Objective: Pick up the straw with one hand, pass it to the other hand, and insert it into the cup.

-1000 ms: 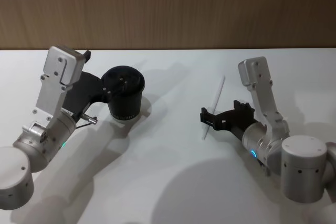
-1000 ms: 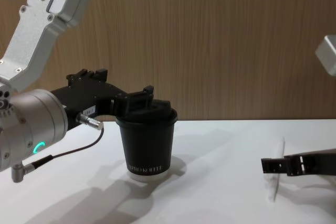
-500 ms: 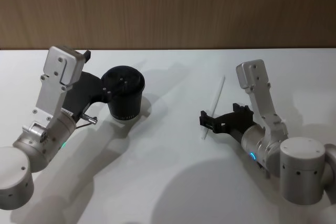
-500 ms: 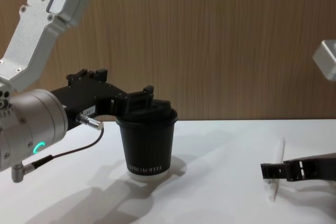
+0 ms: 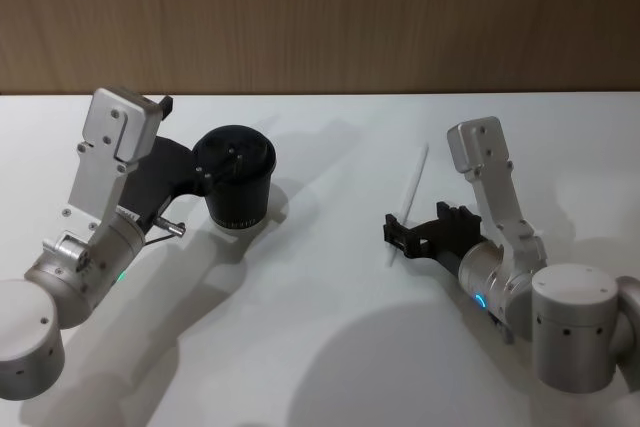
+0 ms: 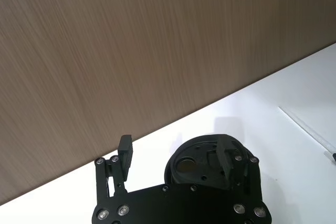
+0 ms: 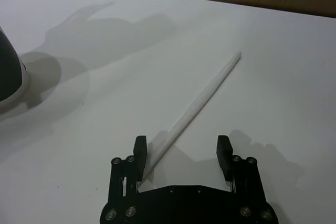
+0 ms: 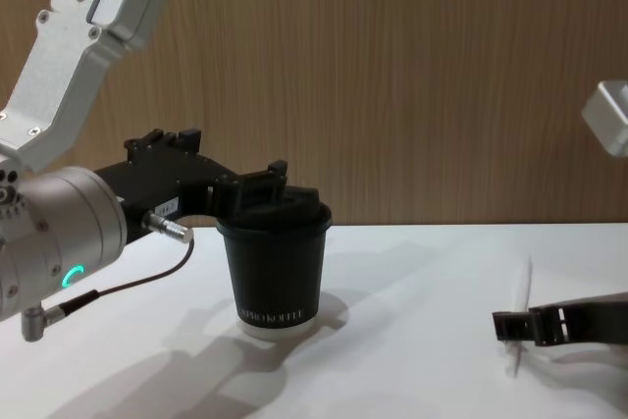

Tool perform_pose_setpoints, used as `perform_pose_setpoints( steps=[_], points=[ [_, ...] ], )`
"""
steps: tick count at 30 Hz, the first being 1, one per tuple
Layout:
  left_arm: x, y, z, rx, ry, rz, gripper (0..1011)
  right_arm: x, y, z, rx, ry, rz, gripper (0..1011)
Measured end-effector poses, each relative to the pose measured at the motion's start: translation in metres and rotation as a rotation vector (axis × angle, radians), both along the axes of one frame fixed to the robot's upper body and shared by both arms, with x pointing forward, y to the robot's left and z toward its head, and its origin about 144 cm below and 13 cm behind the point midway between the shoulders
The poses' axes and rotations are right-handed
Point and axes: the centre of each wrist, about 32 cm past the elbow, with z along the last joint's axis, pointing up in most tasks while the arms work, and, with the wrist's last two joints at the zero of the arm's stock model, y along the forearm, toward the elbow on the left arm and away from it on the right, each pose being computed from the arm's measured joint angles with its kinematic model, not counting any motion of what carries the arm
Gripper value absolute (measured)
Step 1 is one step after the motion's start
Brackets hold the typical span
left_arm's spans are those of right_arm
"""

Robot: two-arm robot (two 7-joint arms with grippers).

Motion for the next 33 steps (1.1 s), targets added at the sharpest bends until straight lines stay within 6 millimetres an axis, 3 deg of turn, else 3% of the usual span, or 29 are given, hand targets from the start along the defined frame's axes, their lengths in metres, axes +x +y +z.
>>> perform_pose_setpoints(
  steps=[7,12,14,18,22,28,33],
  points=[
    [0.0000,0.0000,0.0000,0.000,0.000,0.000,1003,-0.0005,0.0004,-0.0004,0.002,0.005,0.004,674],
    [0.0000,0.0000,0.0000,0.000,0.000,0.000,1003,-0.0009,0.0005,-0.0009,0.002,0.010,0.010,485],
    [0.0000,0.0000,0.0000,0.000,0.000,0.000,1003,-0.0011,0.0007,-0.0012,0.003,0.012,0.012,474],
    [0.0000,0.0000,0.0000,0.000,0.000,0.000,1003,-0.0014,0.0010,-0.0016,0.004,0.016,0.015,283],
    [0.0000,0.0000,0.0000,0.000,0.000,0.000,1003,-0.0016,0.0011,-0.0021,0.004,0.020,0.018,166],
    [0.0000,0.0000,0.0000,0.000,0.000,0.000,1003,-0.0014,0.0009,-0.0028,0.005,0.023,0.019,22],
    [0.0000,0.0000,0.0000,0.000,0.000,0.000,1003,-0.0012,0.0004,-0.0032,0.006,0.024,0.018,1]
  ],
)
